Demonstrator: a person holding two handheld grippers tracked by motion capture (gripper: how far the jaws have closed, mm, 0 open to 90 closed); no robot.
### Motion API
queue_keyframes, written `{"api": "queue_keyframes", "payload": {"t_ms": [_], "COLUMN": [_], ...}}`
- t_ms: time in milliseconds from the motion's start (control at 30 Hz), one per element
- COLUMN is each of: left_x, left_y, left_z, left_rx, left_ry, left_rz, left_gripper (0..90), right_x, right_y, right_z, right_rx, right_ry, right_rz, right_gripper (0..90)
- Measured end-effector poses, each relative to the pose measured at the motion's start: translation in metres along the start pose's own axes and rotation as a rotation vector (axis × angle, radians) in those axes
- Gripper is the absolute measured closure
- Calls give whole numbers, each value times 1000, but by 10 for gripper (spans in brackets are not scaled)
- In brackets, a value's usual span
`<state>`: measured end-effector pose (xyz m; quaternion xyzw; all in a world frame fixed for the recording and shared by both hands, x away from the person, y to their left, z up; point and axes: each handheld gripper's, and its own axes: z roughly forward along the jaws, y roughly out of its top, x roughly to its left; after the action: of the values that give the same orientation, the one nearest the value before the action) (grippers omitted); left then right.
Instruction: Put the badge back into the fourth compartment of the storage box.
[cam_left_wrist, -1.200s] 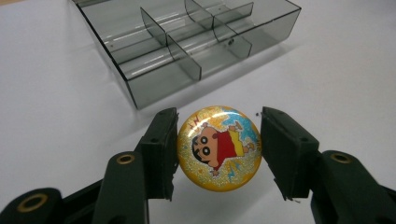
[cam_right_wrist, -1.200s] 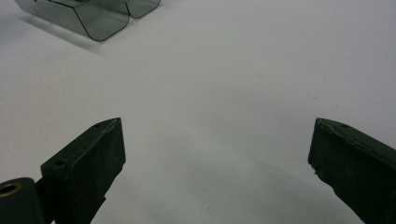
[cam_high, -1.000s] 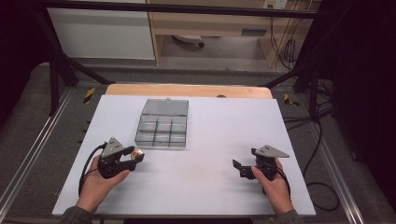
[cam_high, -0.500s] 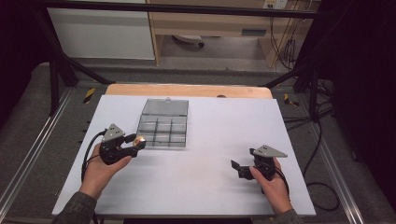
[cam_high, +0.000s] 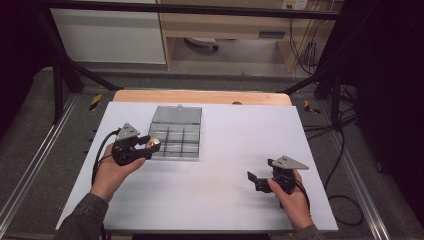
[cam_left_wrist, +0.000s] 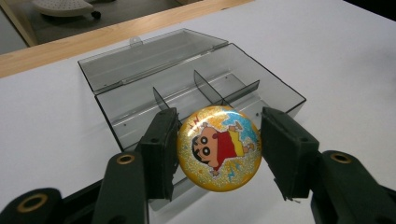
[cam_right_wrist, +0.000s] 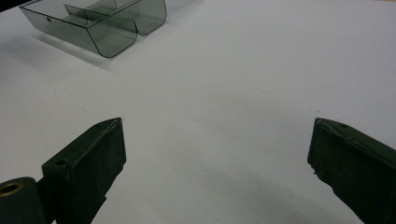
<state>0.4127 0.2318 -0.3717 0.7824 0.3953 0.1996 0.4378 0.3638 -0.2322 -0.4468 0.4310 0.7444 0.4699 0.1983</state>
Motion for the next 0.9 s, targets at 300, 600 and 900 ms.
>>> {"api": "queue_keyframes", "payload": {"t_ms": [300,600,900], "left_x": [9,14,17], "left_y": [11,15,13], "left_z": [9,20,33], "left_rx": [8,26,66], "left_ry": [14,26,34], "left_rz": [-15,-18,-14], "left_gripper": [477,477,477], "right_x": [-2,-1,-2], "right_y": [-2,-1,-1], "right_z": [-2,0,1], "right_rx": [5,9,16], "right_ry": [6,1,3], "right_rz": [6,-2,-9], "right_gripper": [40,45,45]}}
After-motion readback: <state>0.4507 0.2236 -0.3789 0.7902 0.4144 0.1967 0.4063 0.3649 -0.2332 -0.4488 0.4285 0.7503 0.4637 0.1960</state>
